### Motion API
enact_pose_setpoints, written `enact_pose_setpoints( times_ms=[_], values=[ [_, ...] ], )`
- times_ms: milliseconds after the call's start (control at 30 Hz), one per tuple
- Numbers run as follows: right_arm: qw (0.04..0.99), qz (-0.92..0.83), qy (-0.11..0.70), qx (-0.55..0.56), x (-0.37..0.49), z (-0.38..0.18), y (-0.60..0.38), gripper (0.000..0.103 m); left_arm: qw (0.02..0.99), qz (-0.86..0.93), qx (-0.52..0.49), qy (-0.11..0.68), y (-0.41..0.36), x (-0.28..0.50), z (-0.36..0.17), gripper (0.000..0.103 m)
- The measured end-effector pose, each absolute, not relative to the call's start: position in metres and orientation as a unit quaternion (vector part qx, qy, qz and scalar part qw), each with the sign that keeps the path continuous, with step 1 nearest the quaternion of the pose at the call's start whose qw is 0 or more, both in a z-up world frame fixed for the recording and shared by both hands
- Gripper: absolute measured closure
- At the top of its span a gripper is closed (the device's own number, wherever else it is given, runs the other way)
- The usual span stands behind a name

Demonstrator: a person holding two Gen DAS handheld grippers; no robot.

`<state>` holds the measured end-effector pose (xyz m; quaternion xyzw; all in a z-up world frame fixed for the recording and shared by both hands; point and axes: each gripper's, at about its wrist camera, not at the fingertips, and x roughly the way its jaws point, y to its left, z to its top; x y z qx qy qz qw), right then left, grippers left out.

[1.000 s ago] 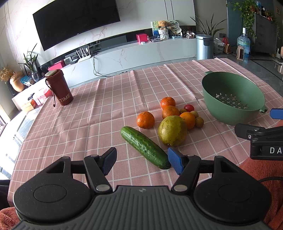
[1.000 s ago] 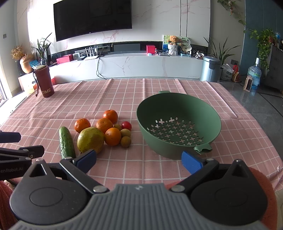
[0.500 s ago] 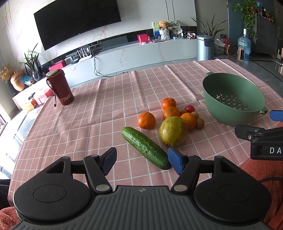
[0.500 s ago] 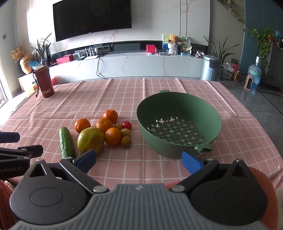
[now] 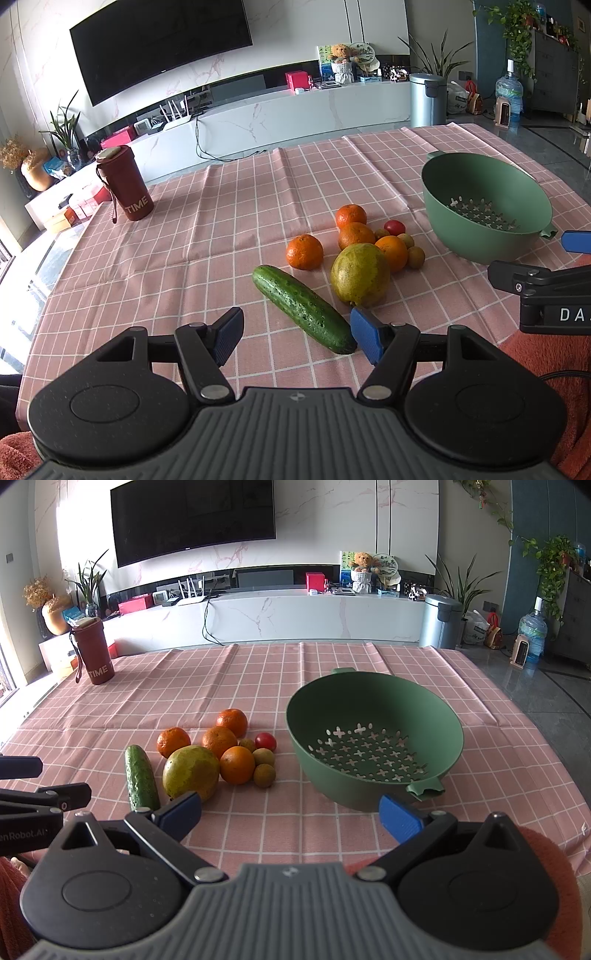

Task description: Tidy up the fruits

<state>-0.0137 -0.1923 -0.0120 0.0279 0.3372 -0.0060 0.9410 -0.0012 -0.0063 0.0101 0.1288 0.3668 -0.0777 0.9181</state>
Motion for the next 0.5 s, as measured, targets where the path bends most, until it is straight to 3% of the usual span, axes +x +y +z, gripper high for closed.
enact_pose_setpoints(
  times_ms=[433,500],
  values=[
    [0.946,0.011,0.320,0.051,-0.011,-0.009,-0.193,0.005,0.914,-0.086,0.122,0.376,-0.005,0.016,0.012,0.025],
    [0.944,0.029,0.324,0.055,-0.006,-0.009,-0.190,0.008,0.910,-0.097,0.116,0.386,-0.003,0.024,0.010,0.025]
  ],
)
